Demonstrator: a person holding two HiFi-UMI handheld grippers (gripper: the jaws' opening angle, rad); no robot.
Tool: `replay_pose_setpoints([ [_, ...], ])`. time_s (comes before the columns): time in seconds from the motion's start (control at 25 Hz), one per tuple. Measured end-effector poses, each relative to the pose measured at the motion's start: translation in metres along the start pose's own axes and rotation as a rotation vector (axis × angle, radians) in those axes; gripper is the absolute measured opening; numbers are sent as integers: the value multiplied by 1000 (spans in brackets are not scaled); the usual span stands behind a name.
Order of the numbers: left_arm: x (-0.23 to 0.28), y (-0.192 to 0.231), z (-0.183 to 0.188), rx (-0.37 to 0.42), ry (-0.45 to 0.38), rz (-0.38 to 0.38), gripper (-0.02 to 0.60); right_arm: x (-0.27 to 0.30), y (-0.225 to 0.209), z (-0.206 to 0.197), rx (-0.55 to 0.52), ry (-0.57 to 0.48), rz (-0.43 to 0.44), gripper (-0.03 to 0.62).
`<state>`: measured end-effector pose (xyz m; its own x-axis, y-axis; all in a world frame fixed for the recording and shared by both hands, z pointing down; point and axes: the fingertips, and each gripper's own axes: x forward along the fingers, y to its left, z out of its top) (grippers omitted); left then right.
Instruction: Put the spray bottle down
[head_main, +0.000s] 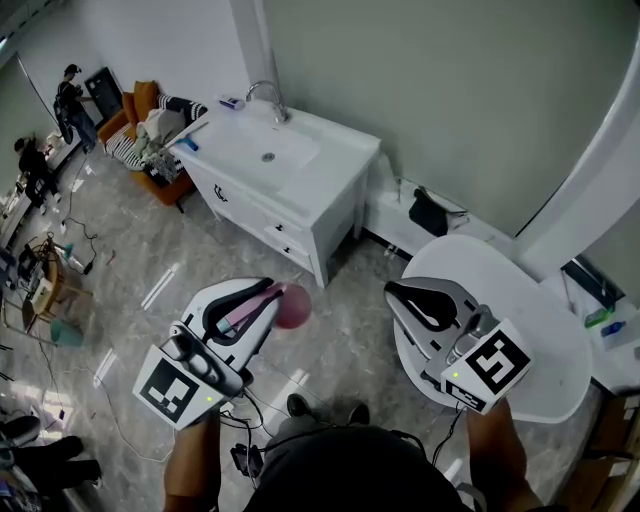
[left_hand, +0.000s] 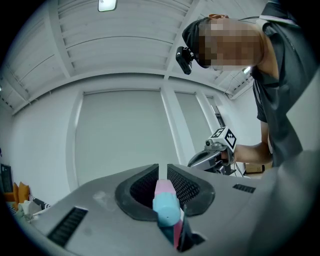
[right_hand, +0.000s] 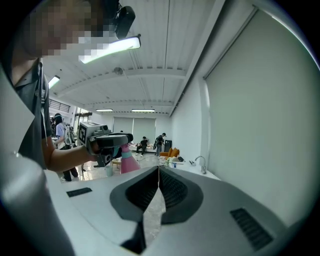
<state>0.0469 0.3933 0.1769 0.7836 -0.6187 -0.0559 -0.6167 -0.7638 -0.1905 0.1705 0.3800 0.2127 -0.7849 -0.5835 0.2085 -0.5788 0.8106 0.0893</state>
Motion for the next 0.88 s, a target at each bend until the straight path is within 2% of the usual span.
replay_pose_setpoints([
  [0.48,-31,53,-9,-21,-12,-46,52,57,15,12,31,7,-63,9],
  [0.88,-64,88,-11,-5,-39,-106,52,100,38,20,38,9,-121,9],
])
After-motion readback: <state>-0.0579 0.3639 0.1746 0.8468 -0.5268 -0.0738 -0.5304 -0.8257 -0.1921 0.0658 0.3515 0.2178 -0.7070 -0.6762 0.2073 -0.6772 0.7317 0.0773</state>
